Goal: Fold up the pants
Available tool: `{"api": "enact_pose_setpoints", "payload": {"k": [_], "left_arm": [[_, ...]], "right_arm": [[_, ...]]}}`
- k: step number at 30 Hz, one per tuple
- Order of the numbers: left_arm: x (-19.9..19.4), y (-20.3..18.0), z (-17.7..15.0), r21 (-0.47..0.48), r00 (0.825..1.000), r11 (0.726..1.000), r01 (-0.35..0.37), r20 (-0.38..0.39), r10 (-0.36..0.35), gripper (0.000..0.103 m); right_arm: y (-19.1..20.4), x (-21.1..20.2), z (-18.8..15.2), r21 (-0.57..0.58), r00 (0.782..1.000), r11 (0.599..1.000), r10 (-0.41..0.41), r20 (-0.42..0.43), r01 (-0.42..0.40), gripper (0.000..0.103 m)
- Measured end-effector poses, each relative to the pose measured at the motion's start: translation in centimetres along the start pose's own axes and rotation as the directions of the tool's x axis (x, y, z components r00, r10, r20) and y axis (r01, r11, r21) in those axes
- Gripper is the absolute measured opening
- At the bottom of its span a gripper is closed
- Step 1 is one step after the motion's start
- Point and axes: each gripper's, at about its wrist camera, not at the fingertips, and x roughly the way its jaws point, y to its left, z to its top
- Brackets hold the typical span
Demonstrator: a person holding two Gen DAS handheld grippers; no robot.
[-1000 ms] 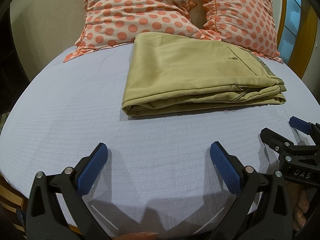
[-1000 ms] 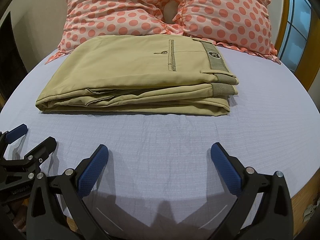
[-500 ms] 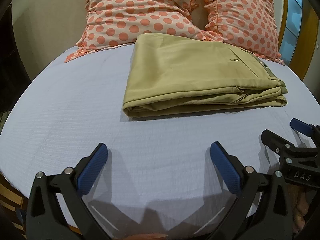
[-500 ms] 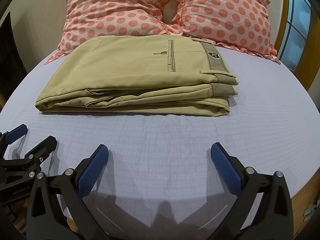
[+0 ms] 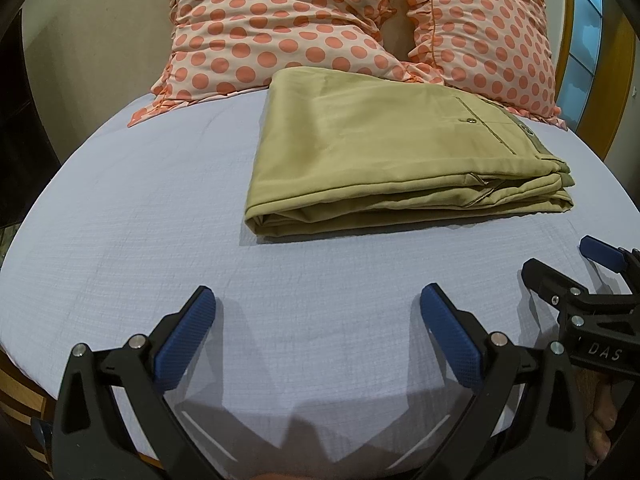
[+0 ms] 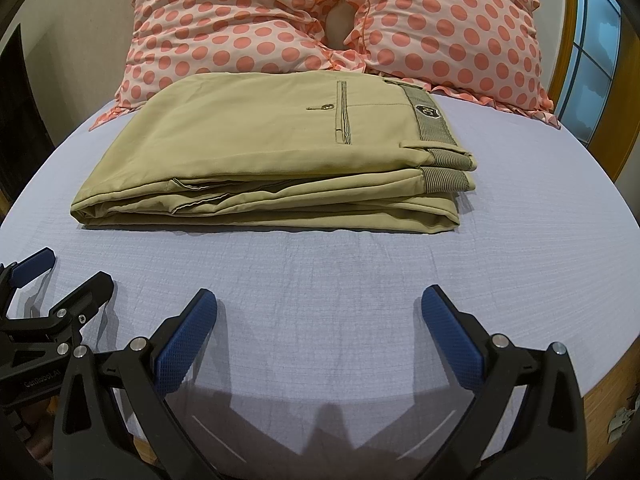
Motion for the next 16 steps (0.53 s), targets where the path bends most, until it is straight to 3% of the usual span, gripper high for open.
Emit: {"api": "enact_pose_setpoints", "payload": {"k": [16], "left_arm": [[-0.13,-0.3,-0.13,0.003,1.0,1.0,0.0,0.012,0.0,0.101]], "right_arm": [[-0.1,0.01,0.11,0.001,1.0,1.0,-0.001,0.002,0.001,0.102]]}}
